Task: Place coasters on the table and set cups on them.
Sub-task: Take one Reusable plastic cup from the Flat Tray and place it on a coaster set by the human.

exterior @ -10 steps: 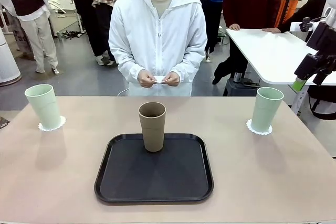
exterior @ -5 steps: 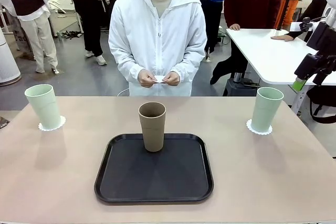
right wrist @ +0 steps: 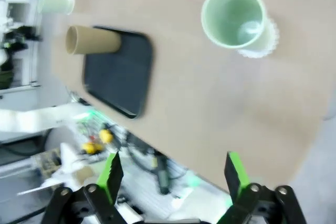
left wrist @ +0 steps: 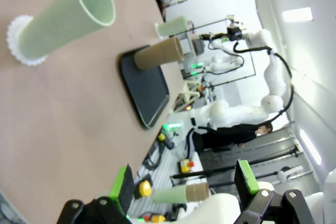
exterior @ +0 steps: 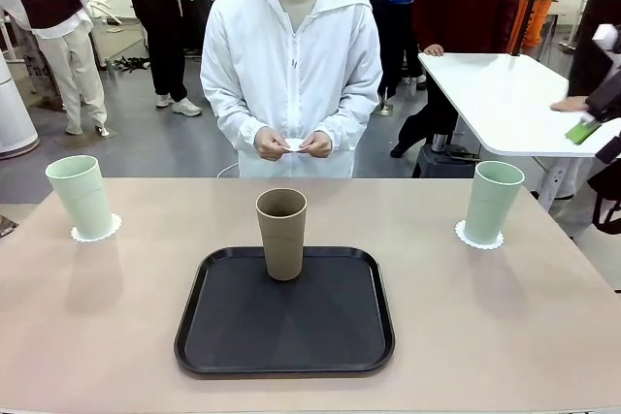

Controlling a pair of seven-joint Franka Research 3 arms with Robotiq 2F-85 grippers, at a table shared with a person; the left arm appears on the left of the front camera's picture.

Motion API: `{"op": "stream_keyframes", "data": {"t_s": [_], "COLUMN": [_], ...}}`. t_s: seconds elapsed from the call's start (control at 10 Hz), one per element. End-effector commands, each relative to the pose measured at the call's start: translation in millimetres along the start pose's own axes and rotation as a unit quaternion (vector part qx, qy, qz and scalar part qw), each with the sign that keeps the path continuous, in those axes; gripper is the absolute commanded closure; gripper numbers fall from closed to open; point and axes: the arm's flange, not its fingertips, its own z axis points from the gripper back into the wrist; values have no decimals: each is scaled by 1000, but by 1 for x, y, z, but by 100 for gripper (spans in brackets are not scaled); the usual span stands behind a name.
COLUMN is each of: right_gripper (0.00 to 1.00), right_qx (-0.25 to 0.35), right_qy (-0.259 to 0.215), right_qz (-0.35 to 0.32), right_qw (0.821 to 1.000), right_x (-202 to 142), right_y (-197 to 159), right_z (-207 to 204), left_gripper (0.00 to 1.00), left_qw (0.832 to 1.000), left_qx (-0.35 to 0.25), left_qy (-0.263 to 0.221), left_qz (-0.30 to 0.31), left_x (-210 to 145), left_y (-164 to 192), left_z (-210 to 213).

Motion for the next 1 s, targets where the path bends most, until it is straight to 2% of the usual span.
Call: {"op": "stream_keyframes", "data": {"t_s": [0.0,0.4,0.9], "right_gripper": [0,0,0], "right_qx": [113,233,263], "right_qy": [-26,-15,-74], "right_qz": [-26,-6,-36], "right_qw": [993,972,961], "right_x": [10,-12,-31], "right_y": [-44,-106,-141], "right_z": [14,-7,-36], "left_gripper": [0,0,0], "left_qw": [1000,1000,1000], "left_qx": [4,4,4], "left_qy": [0,0,0], "left_qz": [2,2,2], "left_x": [0,0,0], "left_y": [-2,-2,-2], "left_z": [1,1,1]}}
